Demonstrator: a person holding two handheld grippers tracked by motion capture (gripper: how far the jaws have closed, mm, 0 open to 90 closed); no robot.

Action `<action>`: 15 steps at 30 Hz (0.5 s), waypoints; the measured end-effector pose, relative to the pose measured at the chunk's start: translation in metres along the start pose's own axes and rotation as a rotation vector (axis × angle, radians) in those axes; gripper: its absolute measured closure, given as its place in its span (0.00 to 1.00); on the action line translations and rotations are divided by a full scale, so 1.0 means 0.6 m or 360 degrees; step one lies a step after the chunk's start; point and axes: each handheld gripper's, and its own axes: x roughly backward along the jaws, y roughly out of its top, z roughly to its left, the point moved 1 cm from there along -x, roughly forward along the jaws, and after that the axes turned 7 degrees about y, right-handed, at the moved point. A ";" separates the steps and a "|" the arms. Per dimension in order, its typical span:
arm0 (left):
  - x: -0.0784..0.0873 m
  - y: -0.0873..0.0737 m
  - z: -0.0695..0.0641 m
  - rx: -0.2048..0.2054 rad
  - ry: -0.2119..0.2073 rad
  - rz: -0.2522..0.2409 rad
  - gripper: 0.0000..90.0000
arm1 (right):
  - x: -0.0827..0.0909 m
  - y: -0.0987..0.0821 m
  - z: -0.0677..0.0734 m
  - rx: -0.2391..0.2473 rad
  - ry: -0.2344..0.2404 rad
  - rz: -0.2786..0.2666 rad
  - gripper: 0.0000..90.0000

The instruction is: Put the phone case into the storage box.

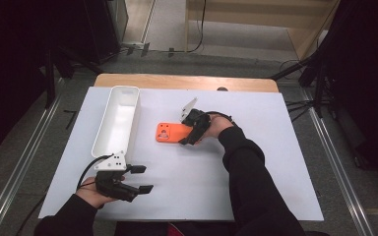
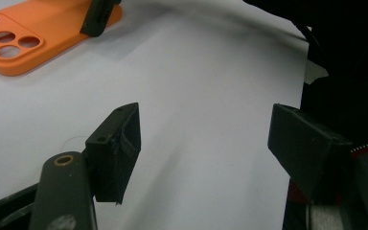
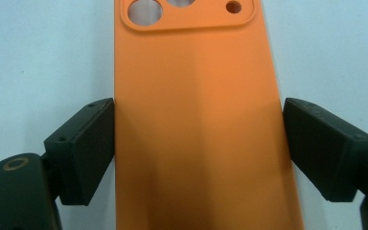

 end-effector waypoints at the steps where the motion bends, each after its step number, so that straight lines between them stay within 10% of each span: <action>1: 0.000 0.000 0.000 -0.0001 -0.0001 0.0000 0.30 | 0.000 0.000 0.000 -0.0004 0.0000 0.0002 0.15; 15: 0.000 0.000 0.001 0.0009 0.0002 -0.0001 0.30 | 0.006 0.007 -0.008 -0.0115 0.0061 0.0029 0.15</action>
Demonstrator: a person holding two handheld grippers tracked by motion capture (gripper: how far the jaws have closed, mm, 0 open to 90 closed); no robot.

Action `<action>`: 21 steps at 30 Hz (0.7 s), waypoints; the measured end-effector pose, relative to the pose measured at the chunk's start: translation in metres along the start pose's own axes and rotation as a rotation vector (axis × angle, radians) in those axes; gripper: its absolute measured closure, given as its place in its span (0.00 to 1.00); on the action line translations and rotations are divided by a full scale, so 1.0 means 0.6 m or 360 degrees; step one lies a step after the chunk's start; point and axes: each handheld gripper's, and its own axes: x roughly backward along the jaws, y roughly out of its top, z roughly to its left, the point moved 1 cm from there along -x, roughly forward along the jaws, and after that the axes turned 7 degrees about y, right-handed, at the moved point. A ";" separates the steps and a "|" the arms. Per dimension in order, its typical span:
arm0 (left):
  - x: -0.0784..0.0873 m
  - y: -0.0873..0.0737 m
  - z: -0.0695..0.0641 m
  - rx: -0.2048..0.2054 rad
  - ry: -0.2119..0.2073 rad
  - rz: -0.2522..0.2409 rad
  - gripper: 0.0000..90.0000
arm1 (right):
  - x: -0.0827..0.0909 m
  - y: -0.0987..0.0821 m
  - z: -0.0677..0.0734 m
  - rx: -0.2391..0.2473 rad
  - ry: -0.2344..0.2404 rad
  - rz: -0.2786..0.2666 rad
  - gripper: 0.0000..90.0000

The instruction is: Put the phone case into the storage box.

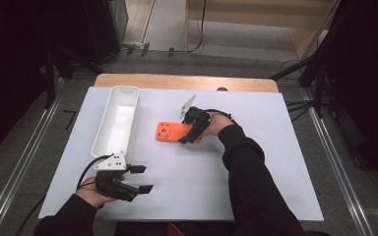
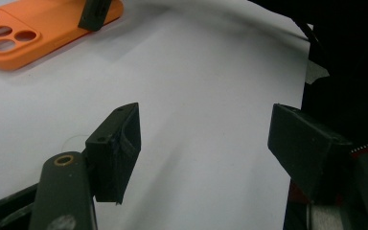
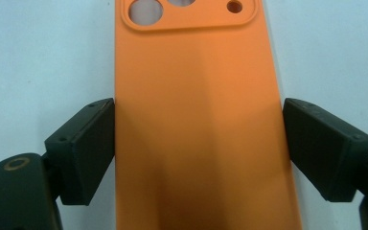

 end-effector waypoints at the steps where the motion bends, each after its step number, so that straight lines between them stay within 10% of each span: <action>1: 0.000 0.000 0.000 -0.0001 0.0001 -0.0001 0.30 | 0.002 0.000 -0.003 -0.0016 -0.0005 -0.0009 0.15; 16: -0.001 0.000 0.000 0.0002 0.0002 0.0004 0.30 | 0.050 -0.001 -0.013 -0.0325 0.0076 -0.0157 0.15; 21: -0.001 0.000 0.001 0.0003 0.0003 0.0005 0.30 | 0.058 -0.001 -0.006 -0.0318 0.0096 -0.0189 0.15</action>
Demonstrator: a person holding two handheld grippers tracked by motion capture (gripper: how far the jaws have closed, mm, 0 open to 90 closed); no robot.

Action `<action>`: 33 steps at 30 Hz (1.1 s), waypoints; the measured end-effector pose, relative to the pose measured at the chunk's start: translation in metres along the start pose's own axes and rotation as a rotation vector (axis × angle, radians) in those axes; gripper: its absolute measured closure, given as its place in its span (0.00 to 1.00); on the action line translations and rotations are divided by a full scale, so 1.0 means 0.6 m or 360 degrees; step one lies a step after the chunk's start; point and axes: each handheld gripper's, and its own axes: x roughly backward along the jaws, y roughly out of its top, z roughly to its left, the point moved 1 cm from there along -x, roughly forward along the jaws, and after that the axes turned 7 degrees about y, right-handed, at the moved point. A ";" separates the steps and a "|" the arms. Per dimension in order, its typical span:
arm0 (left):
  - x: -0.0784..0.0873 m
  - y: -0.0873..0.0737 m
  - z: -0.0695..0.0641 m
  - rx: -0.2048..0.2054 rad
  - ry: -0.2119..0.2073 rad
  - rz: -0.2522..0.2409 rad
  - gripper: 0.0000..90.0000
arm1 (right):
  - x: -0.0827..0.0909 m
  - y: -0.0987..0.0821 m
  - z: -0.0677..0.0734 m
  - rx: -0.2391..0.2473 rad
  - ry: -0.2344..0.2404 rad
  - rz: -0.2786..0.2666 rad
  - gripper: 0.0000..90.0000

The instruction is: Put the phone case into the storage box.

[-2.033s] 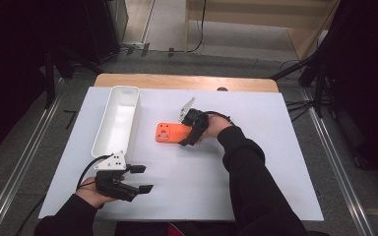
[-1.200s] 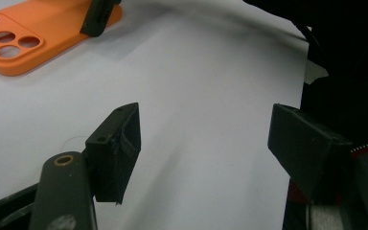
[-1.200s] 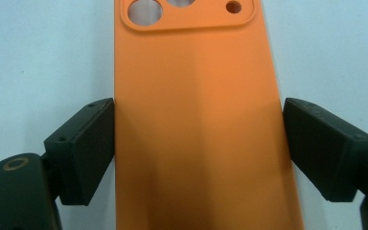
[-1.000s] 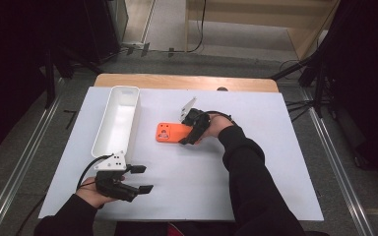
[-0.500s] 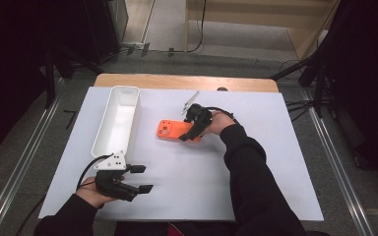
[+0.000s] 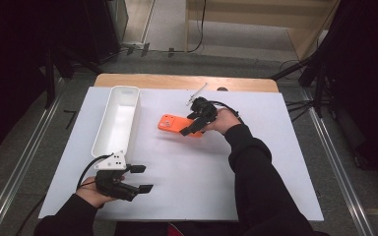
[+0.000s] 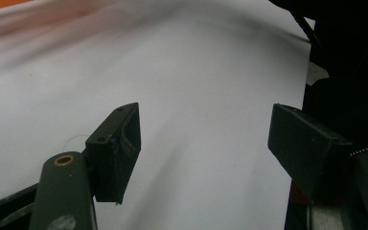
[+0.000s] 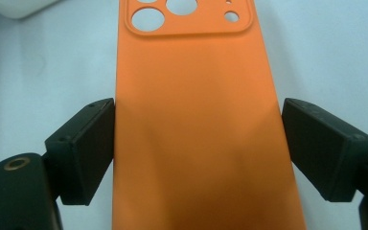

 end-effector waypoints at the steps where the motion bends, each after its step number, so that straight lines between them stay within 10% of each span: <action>1: 0.000 0.000 0.000 0.0000 0.0003 0.0001 0.30 | 0.002 0.000 0.004 0.0015 -0.0002 -0.0007 0.15; 33: -0.002 0.000 0.000 0.0006 0.0004 0.0006 0.30 | 0.062 -0.049 0.075 -0.0168 -0.0014 -0.0195 0.15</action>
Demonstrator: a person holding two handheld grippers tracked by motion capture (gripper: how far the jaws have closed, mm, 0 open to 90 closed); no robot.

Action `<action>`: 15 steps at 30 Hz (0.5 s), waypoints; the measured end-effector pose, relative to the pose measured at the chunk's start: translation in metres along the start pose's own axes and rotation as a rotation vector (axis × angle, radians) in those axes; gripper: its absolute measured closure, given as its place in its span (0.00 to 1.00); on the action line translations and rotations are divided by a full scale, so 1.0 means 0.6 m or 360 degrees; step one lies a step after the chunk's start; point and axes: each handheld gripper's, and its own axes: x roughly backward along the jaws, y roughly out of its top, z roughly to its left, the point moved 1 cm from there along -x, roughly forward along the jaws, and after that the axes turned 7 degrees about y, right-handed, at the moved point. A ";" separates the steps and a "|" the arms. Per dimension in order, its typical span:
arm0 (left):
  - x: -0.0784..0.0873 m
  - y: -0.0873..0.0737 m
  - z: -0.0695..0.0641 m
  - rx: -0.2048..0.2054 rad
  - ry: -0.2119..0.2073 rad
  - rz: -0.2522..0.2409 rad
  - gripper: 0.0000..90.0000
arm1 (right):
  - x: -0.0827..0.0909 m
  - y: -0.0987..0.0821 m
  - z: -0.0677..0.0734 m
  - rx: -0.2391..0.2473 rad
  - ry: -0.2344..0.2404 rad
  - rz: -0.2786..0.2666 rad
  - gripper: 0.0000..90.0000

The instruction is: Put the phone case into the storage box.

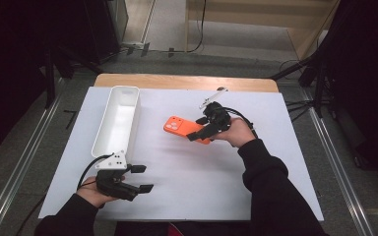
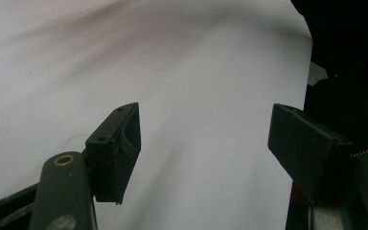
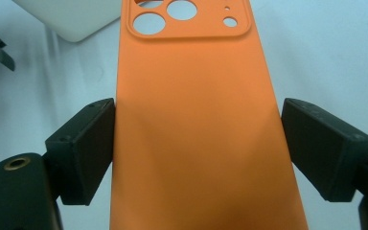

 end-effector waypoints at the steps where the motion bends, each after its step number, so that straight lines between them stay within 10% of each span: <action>1: 0.000 0.000 0.000 -0.0001 -0.0001 0.0000 0.30 | 0.002 -0.002 0.003 -0.0008 -0.0002 -0.0004 0.15; 15: -0.001 0.001 -0.001 0.0010 -0.0017 -0.0005 0.30 | 0.022 -0.036 0.019 -0.0035 0.0005 -0.0060 0.15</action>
